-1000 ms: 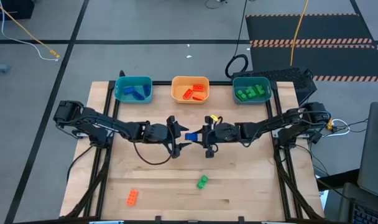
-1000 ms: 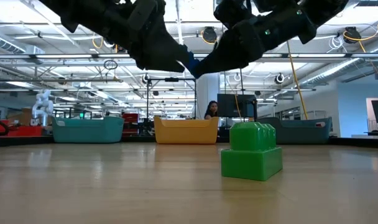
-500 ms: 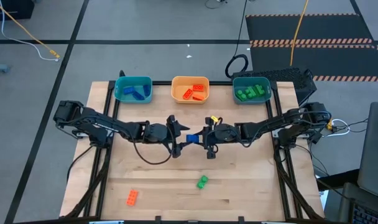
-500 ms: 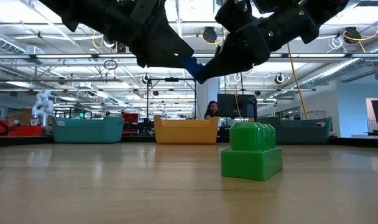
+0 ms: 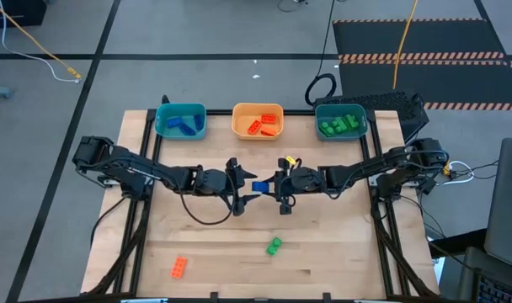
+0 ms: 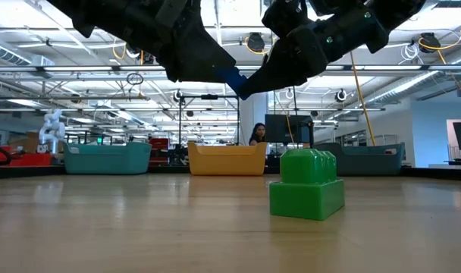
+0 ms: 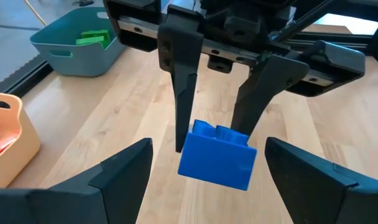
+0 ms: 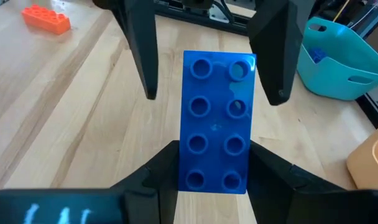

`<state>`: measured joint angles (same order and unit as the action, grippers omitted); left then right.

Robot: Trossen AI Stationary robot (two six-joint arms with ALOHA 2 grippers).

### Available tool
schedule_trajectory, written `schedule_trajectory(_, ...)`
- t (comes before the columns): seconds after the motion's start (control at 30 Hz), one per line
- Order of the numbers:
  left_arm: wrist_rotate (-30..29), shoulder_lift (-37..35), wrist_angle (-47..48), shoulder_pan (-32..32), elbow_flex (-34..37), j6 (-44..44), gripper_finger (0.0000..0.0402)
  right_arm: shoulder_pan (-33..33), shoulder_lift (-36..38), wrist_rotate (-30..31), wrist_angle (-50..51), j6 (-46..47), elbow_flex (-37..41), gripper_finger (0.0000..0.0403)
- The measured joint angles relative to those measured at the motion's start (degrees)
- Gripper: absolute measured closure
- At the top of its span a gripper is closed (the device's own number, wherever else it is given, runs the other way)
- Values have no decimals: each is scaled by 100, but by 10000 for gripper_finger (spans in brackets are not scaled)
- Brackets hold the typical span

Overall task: Sort & place blocks by color
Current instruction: Put the blue game piece into the blue bin

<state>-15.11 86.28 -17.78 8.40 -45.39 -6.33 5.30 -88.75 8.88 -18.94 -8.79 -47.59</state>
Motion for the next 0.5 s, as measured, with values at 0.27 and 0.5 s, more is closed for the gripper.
schedule_trajectory(0.27,-42,139,-196,27,2,0,133,-7,0,33,-8,38,0,264)
schedule_trajectory(0.5,-100,522,-713,71,2,26,232,-7,-4,1,26,52,12,264)
